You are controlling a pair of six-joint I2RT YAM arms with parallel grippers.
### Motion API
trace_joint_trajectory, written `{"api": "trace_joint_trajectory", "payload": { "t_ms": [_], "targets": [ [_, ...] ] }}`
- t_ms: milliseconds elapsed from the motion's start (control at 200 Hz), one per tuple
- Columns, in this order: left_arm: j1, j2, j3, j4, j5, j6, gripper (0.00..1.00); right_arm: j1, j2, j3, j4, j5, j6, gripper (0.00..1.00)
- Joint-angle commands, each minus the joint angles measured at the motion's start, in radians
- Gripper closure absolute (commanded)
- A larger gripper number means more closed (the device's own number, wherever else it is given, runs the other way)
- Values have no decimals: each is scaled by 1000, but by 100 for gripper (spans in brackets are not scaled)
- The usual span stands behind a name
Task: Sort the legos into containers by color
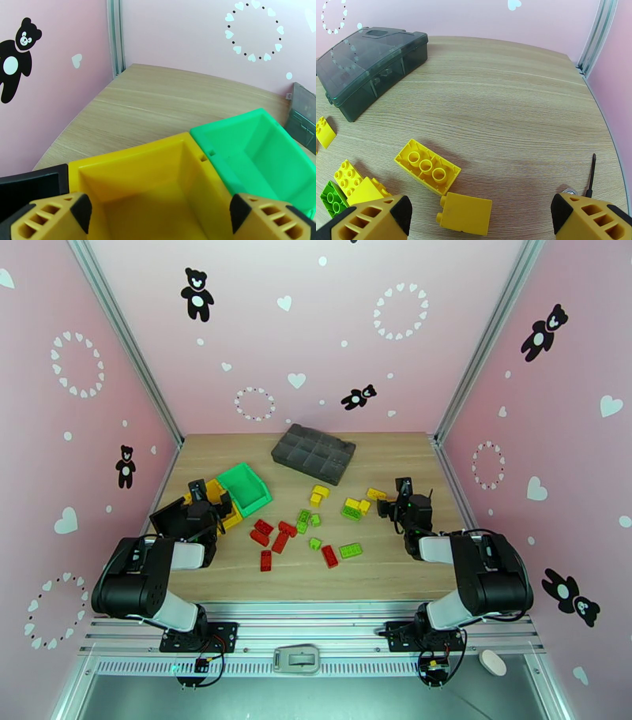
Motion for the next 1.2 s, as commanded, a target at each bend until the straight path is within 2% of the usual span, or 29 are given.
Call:
{"api": "trace_joint_trajectory", "payload": {
  "t_ms": [0,460,526,571,656,791,851,936,1016,1071,1111,1191],
  "targets": [
    [-4,-10,2,7,5,3,2,-5,-4,13,-14,-2,-1,1],
    [-1,-11,1,10,7,3,2,-5,-6,8,-8,-2,-1,1],
    [-1,-36,20,-39,3,0,2,-5,-20,27,-52,8,4,1],
    [-1,-59,37,-108,9,3,2,-5,-32,42,-87,13,6,1],
    [-9,-119,105,-298,-61,-20,2,-5,-68,80,-175,12,3,1],
    [-12,-234,95,-361,-136,-50,2,-4,-143,92,-257,47,19,1],
    [-12,-300,86,-409,-190,-113,1,-4,-190,89,-287,75,37,1],
    [-13,-402,64,-467,-207,-187,2,-5,-273,87,-334,109,64,1],
    [-13,-506,63,-592,-251,-308,2,-5,-376,80,-386,127,92,1],
    [-11,-575,100,-769,-302,-425,2,-5,-451,68,-424,139,154,1],
    [-11,-617,122,-873,-308,-460,2,-5,-502,76,-495,167,226,1],
    [-11,-705,136,-980,-273,-448,2,-7,-570,145,-784,361,462,1]
  ]
}}
